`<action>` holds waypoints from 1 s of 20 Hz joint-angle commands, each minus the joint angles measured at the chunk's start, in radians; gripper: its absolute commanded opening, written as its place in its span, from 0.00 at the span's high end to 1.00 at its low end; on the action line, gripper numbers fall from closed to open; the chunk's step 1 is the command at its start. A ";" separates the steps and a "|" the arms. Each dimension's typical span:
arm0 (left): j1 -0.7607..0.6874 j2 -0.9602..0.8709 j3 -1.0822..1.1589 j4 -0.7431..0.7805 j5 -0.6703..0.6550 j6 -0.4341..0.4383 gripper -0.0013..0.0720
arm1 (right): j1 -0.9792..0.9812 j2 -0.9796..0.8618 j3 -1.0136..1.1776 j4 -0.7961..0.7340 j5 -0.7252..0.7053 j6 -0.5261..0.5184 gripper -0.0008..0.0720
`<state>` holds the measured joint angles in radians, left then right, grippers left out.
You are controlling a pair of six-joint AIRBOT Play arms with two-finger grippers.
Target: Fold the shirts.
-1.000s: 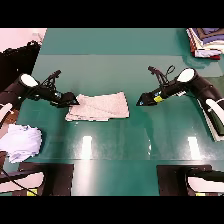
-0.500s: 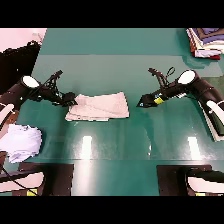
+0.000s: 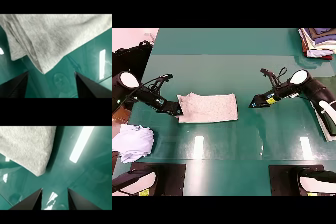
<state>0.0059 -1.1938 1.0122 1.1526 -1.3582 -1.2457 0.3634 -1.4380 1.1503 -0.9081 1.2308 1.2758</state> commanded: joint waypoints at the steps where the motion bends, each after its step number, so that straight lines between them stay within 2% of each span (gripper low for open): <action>1: 0.000 0.013 0.018 0.016 0.023 -0.039 0.08 | -0.016 0.002 0.001 0.000 0.003 0.016 0.50; 2: 0.000 0.013 0.030 -0.013 0.036 -0.041 0.08 | -0.018 0.002 0.001 -0.002 -0.004 0.031 0.45; 3: 0.000 0.013 0.039 -0.065 0.047 -0.040 0.08 | -0.022 0.000 0.000 0.000 -0.024 0.035 0.23; 4: 0.000 0.013 0.040 -0.127 0.060 -0.037 0.09 | -0.022 -0.008 0.001 0.001 -0.041 0.045 0.12; 5: 0.000 0.013 0.040 -0.172 0.076 -0.033 0.37 | -0.022 -0.027 0.001 0.014 -0.049 0.057 0.12; 6: 0.000 0.013 0.040 -0.217 0.094 0.001 0.73 | -0.022 -0.056 0.001 0.057 -0.050 0.057 0.12; 7: 0.000 0.013 0.040 -0.252 0.113 0.033 0.93 | -0.019 -0.092 0.001 0.108 -0.051 0.054 0.12; 11: 0.000 0.013 0.040 -0.338 0.166 0.043 0.95 | 0.063 -0.248 0.002 0.308 -0.126 -0.010 0.15; 12: 0.000 0.013 0.040 -0.339 0.173 0.043 0.95 | 0.094 -0.280 0.008 0.369 -0.163 -0.032 0.20; 16: 0.000 0.013 0.040 -0.339 0.172 0.043 0.95 | 0.209 -0.384 0.122 0.413 -0.229 -0.039 0.21; 17: 0.000 0.013 0.040 -0.342 0.172 0.043 0.95 | 0.232 -0.406 0.161 0.412 -0.232 -0.040 0.36; 19: 0.000 0.013 0.040 -0.351 0.171 0.042 0.95 | 0.258 -0.430 0.223 0.409 -0.256 -0.042 0.59; 20: 0.000 0.013 0.040 -0.354 0.171 0.042 0.96 | 0.262 -0.430 0.245 0.408 -0.273 -0.059 0.79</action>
<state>0.0059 -1.1820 1.0515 0.8143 -1.1900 -1.2053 0.5869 -1.8328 1.3220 -0.5312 1.0023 1.2381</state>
